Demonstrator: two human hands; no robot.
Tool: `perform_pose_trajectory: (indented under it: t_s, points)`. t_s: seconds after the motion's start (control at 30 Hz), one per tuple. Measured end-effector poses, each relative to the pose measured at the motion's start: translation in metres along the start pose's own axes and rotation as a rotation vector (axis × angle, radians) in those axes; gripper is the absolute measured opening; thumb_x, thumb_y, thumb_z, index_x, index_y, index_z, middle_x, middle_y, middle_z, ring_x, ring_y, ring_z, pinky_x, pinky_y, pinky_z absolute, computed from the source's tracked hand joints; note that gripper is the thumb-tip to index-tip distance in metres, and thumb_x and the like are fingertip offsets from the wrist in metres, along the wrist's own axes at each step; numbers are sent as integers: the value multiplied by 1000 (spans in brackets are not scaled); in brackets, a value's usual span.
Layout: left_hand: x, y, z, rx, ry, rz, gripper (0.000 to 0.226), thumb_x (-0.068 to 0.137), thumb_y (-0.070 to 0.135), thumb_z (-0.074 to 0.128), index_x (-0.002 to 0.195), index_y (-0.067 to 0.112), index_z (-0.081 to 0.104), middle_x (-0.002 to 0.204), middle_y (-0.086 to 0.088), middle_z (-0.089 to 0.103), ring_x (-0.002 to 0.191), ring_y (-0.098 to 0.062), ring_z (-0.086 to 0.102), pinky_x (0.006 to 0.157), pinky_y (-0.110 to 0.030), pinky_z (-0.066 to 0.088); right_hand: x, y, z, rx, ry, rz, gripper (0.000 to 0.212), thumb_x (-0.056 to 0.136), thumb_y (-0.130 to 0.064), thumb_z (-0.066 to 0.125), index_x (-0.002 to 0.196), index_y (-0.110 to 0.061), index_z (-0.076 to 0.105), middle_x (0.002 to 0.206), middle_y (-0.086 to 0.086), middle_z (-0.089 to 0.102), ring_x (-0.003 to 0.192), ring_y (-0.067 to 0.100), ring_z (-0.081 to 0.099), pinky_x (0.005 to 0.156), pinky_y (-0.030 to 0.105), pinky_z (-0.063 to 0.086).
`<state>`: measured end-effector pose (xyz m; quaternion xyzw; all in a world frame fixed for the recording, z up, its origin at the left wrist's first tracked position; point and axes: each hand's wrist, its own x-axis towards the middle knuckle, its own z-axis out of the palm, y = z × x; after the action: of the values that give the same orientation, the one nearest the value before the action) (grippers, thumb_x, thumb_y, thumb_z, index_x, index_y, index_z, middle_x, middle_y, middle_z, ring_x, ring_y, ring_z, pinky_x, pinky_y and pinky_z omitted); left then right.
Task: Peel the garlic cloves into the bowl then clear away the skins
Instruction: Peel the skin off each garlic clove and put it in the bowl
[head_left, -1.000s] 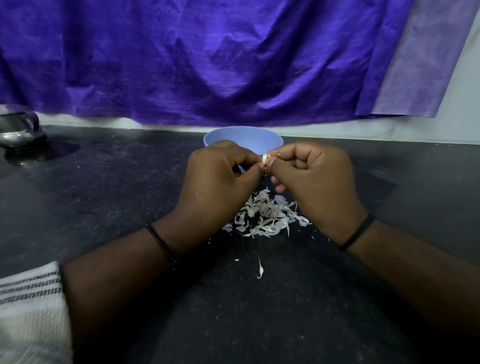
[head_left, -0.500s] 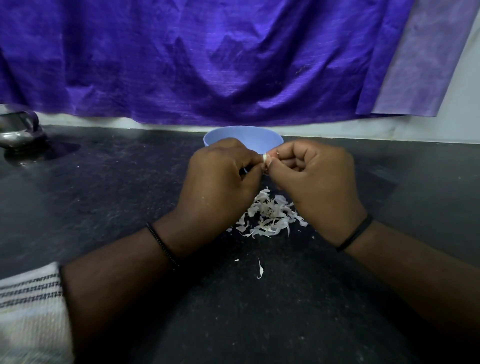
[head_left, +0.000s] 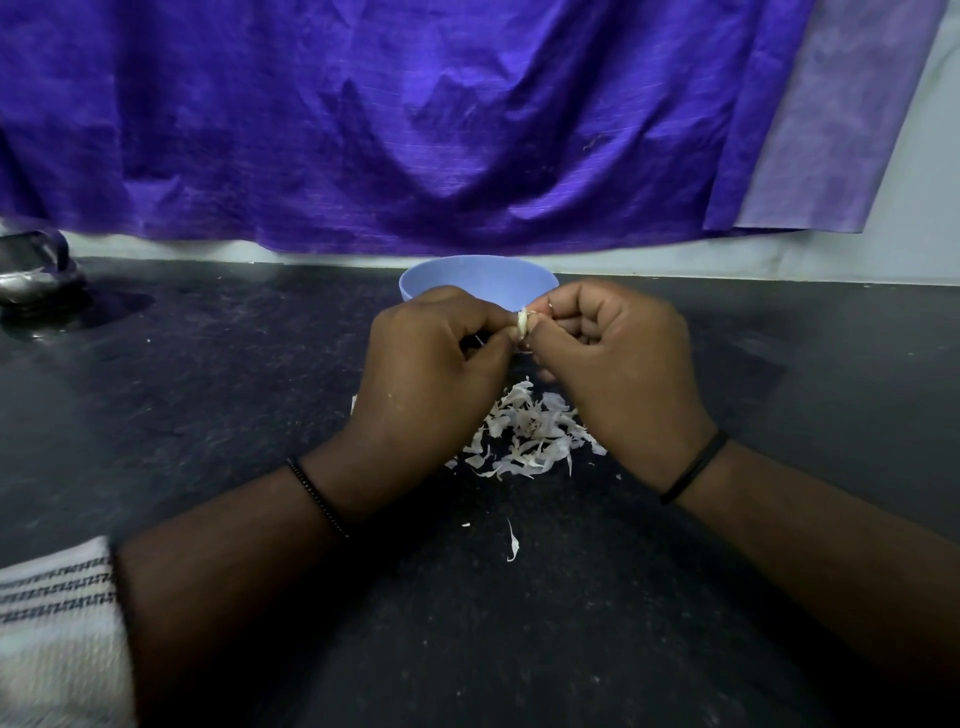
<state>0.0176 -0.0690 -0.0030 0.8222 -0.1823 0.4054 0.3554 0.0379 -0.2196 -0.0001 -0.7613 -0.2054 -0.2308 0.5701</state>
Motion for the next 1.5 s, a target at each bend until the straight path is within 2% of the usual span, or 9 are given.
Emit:
perform_pose_trajectory:
  t_s: [0.2, 0.4, 0.57, 0.77, 0.87, 0.97, 1.13, 1.27, 1.5]
  points:
    - [1, -2, 0, -149, -63, -157, 11, 88, 14, 73, 89, 23, 78, 73, 14, 67, 62, -2, 64, 58, -19, 49, 0, 0, -1, 56, -21, 35, 8, 90, -15, 71, 86, -21, 73, 74, -2, 74, 68, 11, 71, 65, 38, 62]
    - [2, -2, -1, -321, -95, -323, 16, 89, 10, 70, 79, 21, 75, 58, 7, 69, 46, -4, 60, 47, -17, 46, 0, -1, 0, 115, -65, 78, 4, 91, -13, 69, 90, -14, 73, 76, 2, 74, 66, 7, 69, 58, 20, 54]
    - [2, -3, 0, -367, -98, -375, 13, 91, 10, 69, 82, 17, 76, 69, 0, 73, 54, -14, 66, 46, -26, 51, 1, 0, -1, 157, -76, 137, 4, 92, -12, 68, 91, -12, 72, 76, 6, 74, 65, 11, 67, 59, 24, 56]
    - [2, -8, 0, -171, -59, -265, 10, 87, 14, 74, 85, 23, 78, 63, 15, 66, 55, 0, 60, 57, -22, 47, -1, -1, -1, 115, -61, 105, 5, 89, -15, 73, 91, -11, 75, 75, 2, 75, 63, 9, 68, 56, 25, 56]
    - [1, -4, -1, -64, -64, -160, 8, 85, 16, 76, 89, 23, 79, 70, 20, 63, 64, -2, 61, 60, -15, 45, -1, 1, -2, 54, -34, 90, 3, 89, -17, 73, 87, -15, 75, 74, 0, 75, 64, 10, 69, 61, 36, 61]
    - [1, -4, -1, -47, -67, -116, 9, 85, 17, 76, 90, 23, 79, 72, 18, 65, 69, -6, 62, 60, -12, 44, -1, 2, -1, -9, -11, 62, 5, 89, -18, 72, 85, -17, 74, 71, -3, 73, 63, 7, 67, 62, 38, 61]
    - [0, -2, 0, -64, -83, -106, 8, 85, 16, 76, 90, 21, 79, 75, 14, 68, 69, -8, 63, 60, -19, 49, -1, 4, 0, -52, -7, 34, 6, 88, -17, 70, 84, -14, 73, 65, -6, 70, 56, 1, 62, 57, 28, 57]
    - [0, -3, 1, -92, -74, -138, 10, 85, 15, 75, 88, 24, 78, 76, 13, 69, 67, -8, 65, 61, -25, 53, 0, 5, 1, -61, 10, 31, 7, 87, -17, 71, 81, -14, 71, 62, -3, 68, 52, 2, 59, 54, 27, 52]
    - [1, -1, -1, -17, -18, -110, 7, 84, 16, 76, 85, 23, 79, 73, 17, 66, 66, 2, 58, 58, -7, 39, -4, 1, 1, -32, -30, 55, 5, 90, -20, 71, 86, -16, 73, 72, -3, 73, 68, 11, 71, 62, 38, 61]
